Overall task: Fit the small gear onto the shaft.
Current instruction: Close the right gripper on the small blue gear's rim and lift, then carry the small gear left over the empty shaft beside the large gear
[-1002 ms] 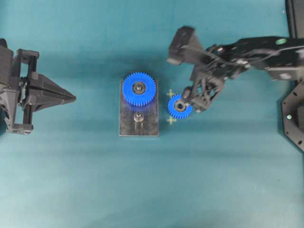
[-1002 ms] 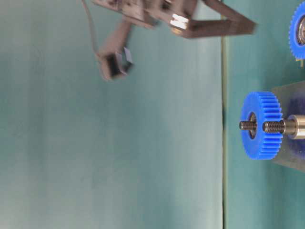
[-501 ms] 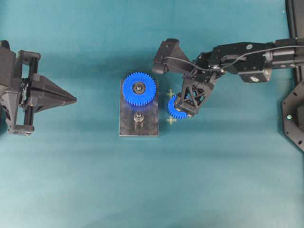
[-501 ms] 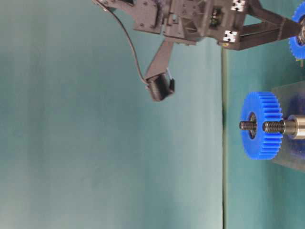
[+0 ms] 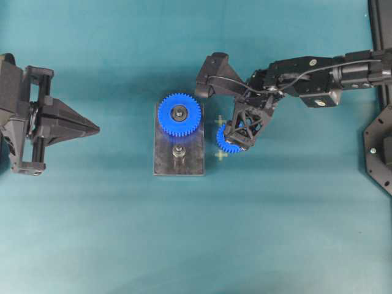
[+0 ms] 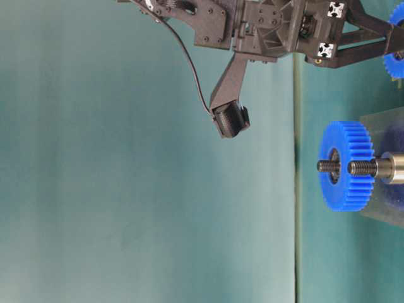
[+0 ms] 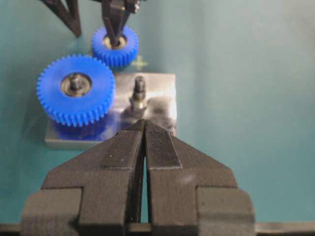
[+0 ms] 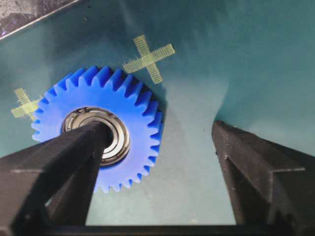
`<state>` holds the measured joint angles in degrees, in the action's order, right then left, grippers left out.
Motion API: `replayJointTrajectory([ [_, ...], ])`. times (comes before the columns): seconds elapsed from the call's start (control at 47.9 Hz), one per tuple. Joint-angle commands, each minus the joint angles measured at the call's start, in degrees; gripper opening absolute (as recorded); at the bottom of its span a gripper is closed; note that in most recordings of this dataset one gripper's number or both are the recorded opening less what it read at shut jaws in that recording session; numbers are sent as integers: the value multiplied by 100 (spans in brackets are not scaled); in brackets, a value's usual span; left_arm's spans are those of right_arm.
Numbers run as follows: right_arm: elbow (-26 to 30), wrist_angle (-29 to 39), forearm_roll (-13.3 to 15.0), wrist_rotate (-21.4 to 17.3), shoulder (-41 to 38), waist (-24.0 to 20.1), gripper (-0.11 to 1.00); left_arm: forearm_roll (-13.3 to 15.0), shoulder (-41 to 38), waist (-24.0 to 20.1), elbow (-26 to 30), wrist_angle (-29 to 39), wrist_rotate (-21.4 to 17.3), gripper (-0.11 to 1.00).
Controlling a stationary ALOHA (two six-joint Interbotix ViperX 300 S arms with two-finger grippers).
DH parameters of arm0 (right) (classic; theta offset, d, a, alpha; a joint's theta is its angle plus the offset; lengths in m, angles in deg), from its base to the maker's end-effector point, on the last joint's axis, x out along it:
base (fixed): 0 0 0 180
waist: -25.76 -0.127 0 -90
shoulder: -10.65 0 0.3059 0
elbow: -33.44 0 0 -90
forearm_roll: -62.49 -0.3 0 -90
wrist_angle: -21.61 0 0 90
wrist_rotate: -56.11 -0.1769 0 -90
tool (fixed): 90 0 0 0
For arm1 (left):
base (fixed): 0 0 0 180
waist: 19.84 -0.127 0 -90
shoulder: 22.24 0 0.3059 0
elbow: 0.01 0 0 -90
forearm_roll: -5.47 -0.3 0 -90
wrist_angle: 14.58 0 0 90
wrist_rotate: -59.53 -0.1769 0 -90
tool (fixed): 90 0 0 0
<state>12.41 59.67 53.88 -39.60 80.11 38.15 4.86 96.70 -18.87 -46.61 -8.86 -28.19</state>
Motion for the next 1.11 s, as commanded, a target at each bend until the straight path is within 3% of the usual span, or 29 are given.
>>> replayJointTrajectory([
  [0.0, 88, 44, 18, -62, 53, 9, 82, -9, 0, 9, 79, -18, 0, 0],
  [0.23, 272, 97, 0, -53, 88, -132, 35, -9, 9, 0, 70, -18, 0, 0],
  [0.438, 712, 949, -132, -70, 255, -264, 35, -9, 0, 9, 70, -35, 35, 0],
  [0.626, 1494, 1661, -141, -70, 457, -483, 35, -18, 9, 0, 79, -44, 44, 0],
  [1.086, 3032, 1793, -132, 62, -404, -729, 35, -18, 35, 53, 62, -44, 62, 0],
])
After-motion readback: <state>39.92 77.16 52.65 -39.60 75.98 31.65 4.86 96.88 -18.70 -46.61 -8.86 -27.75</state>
